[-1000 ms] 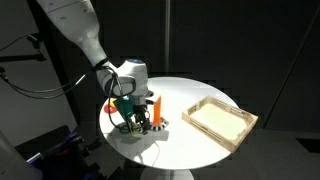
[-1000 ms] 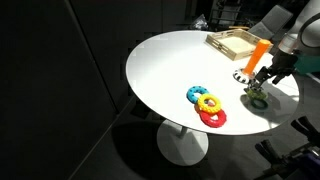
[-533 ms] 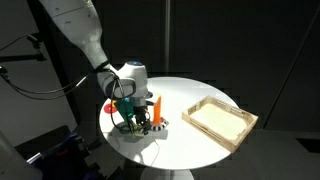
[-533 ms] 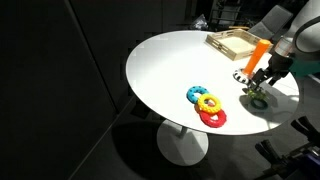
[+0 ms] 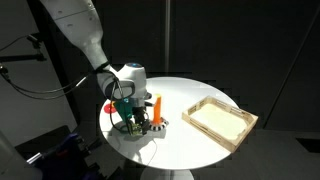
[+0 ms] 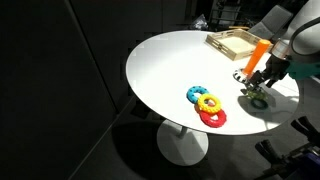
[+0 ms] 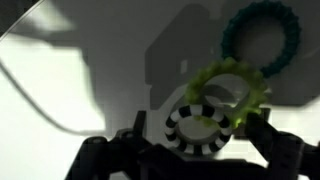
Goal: Pick up the black and white ring and put it on the ring holder
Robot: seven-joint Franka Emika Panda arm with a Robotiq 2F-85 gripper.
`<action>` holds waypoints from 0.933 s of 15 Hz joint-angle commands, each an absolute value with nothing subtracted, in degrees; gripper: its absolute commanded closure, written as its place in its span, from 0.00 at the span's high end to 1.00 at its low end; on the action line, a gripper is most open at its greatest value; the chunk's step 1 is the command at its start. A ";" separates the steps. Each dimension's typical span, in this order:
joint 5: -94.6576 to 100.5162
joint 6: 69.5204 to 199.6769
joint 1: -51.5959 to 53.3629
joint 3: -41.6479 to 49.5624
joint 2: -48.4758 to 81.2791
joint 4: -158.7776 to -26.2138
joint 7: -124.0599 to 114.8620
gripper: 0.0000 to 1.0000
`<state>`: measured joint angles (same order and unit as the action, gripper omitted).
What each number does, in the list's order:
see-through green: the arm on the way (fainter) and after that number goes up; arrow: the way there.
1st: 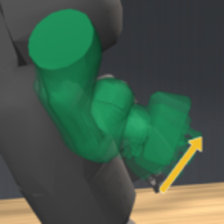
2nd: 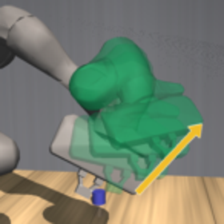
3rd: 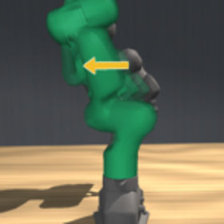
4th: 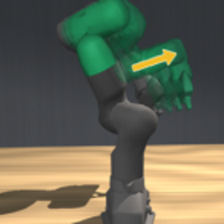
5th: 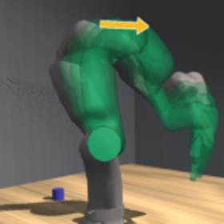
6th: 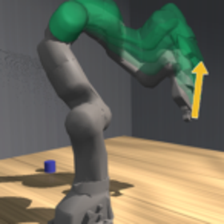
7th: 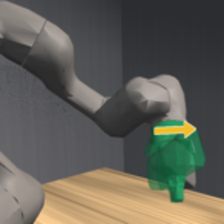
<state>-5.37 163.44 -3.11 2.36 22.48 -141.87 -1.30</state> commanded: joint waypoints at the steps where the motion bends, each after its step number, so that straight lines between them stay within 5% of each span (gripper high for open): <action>1: -6.14 164.14 -4.05 1.55 23.54 -140.87 -1.53 0.98; 2: -6.05 164.36 -3.98 1.66 23.82 -140.94 -1.61 0.78; 4: -6.10 164.52 -4.07 1.59 24.44 -140.83 -1.60 0.70; 7: -5.96 164.51 -4.06 1.79 24.34 -140.83 -1.67 0.45; 9: -5.38 164.36 -3.51 2.39 23.67 -140.93 -2.11 0.38; 13: -4.89 163.66 -3.16 2.80 21.53 -141.35 -2.15 0.06; 14: -4.74 163.48 -2.96 2.91 20.80 -141.56 -2.25 0.05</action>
<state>-5.36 163.91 -3.20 2.55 22.66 -141.41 -1.30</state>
